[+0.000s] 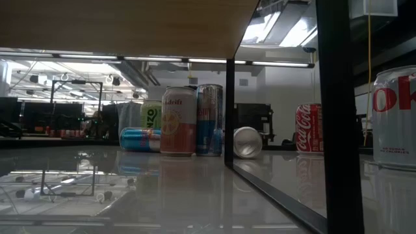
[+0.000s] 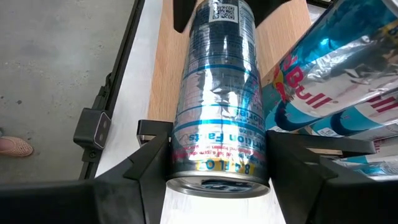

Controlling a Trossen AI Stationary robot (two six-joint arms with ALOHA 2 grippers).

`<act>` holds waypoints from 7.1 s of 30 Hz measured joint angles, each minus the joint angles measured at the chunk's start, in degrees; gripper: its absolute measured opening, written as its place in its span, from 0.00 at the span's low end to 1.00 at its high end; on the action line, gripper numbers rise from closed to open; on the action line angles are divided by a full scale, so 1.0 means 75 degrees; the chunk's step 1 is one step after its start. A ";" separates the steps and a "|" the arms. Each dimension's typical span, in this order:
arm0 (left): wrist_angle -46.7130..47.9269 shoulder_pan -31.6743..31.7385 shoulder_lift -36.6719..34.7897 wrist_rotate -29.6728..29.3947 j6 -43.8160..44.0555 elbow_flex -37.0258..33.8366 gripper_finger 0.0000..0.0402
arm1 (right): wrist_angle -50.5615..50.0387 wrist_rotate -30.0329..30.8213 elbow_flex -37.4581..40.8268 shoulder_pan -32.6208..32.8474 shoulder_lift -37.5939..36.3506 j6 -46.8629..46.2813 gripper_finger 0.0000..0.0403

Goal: Place canned beverage on shelf
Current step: Put the blue soda can on the shelf aligned with the blue soda cans

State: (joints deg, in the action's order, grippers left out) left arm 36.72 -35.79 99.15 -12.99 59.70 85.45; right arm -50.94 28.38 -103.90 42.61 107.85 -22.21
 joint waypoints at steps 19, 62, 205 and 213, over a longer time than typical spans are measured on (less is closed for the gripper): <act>-0.0048 0.0029 0.0000 -0.0135 0.0017 0.0000 0.73 | 0.0015 0.0000 0.0003 -0.0096 0.0006 0.0002 0.55; -0.0054 0.0028 0.0002 -0.0400 0.0026 0.0000 0.73 | -0.0138 -0.0416 0.0029 -0.0186 0.0044 -0.1328 0.81; -0.0333 0.0035 0.0006 -0.0324 0.0254 -0.0002 0.73 | 0.1255 0.2716 -0.1069 0.0604 0.1261 -0.1968 0.62; -0.0657 0.0035 0.0012 -0.0280 0.0227 -0.0009 0.73 | 0.0946 0.2325 -0.1728 0.0453 0.1247 -0.1955 0.62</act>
State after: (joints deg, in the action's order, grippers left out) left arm 31.79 -35.53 99.24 -15.09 61.41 85.38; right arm -43.85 45.82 -116.86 46.01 117.20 -36.87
